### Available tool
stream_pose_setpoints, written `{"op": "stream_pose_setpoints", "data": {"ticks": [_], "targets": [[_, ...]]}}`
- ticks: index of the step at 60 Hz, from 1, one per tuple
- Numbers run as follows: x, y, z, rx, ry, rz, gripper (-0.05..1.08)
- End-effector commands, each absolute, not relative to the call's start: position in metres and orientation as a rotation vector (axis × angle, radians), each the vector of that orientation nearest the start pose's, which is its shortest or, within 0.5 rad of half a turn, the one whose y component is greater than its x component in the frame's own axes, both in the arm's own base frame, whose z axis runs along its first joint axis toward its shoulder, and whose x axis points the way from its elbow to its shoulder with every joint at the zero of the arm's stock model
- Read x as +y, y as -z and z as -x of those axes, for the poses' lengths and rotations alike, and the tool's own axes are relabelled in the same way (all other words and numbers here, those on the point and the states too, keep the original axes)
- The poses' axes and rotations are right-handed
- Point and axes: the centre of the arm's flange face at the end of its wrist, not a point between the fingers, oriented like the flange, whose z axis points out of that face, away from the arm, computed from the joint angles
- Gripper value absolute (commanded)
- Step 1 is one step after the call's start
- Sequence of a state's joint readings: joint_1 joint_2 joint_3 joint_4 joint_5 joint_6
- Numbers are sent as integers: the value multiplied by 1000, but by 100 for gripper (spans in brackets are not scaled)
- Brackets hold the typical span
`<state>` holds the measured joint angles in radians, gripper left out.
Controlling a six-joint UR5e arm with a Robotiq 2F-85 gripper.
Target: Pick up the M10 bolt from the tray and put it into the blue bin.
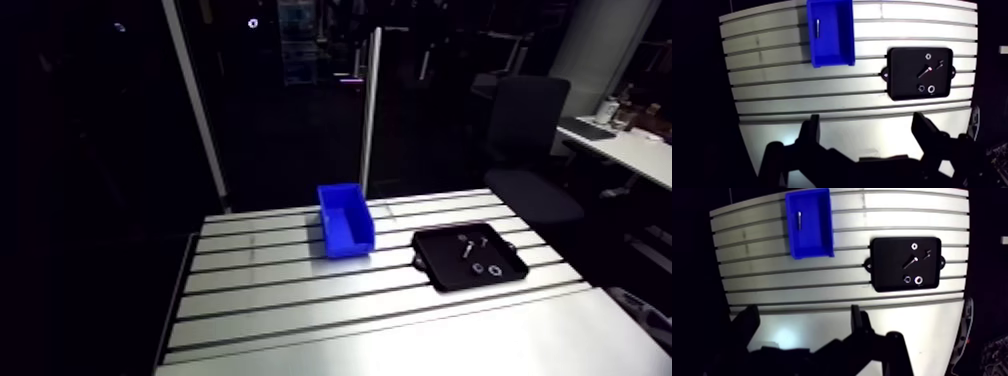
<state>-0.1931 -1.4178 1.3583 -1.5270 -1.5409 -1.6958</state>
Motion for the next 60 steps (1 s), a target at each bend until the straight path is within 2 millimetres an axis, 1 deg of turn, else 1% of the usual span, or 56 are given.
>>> {"op": "stream_pose_setpoints", "data": {"ticks": [1, 20, 44, 46, 48, 51, 60], "targets": [[-33, -508, 559, 3153, 45, -100, 1], [-34, -511, 558, 3159, 45, -100, 1], [-31, -508, 562, 3157, 44, -111, 1], [-28, -507, 564, 3157, 43, -147, 1], [-28, -507, 564, 3157, 43, -147, 1], [-25, -507, 566, 3161, 24, -257, 1], [-18, -507, 570, 3187, -1, -324, 1]]}}
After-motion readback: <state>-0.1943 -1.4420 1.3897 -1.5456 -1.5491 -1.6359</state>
